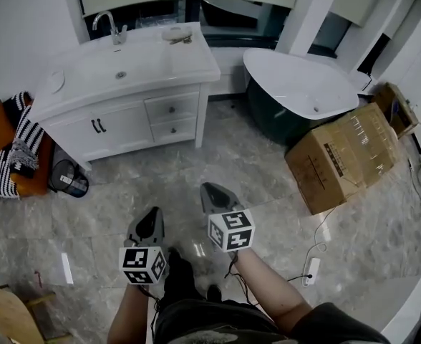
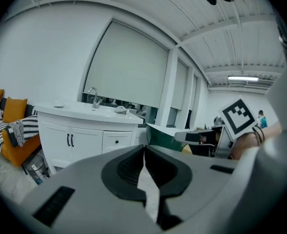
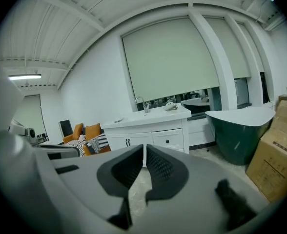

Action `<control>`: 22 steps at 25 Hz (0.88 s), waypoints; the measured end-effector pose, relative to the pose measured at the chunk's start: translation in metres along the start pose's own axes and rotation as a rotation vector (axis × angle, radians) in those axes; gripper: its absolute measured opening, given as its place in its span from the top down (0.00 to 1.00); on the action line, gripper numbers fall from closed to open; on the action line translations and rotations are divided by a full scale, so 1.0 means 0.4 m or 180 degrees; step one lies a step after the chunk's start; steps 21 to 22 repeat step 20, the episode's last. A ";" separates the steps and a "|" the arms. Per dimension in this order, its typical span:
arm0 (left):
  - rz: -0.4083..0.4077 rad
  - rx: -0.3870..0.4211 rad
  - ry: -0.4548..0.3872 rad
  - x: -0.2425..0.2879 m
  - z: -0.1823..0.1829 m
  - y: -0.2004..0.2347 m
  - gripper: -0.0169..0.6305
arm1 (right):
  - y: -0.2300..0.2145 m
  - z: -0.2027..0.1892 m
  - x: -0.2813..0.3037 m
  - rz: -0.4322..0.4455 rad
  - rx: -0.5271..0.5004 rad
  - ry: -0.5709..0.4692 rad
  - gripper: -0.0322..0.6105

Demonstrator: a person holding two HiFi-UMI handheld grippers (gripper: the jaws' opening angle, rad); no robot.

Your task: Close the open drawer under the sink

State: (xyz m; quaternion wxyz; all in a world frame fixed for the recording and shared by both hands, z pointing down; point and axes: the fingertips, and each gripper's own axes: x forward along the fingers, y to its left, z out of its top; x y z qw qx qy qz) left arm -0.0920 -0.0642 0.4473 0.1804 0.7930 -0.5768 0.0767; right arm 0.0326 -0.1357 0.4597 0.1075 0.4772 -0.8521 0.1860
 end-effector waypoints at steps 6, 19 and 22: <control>-0.0026 0.0068 -0.0146 -0.099 0.013 -0.139 0.94 | 0.017 0.003 -0.182 0.0093 -0.0060 -0.0083 0.90; -0.0050 0.0184 -0.0331 -0.241 0.015 -0.332 0.94 | 0.054 -0.051 -0.417 0.0257 -0.0218 -0.0136 0.90; -0.0048 0.0198 -0.0335 -0.250 0.013 -0.340 0.94 | 0.058 -0.054 -0.427 0.0270 -0.0237 -0.0137 0.90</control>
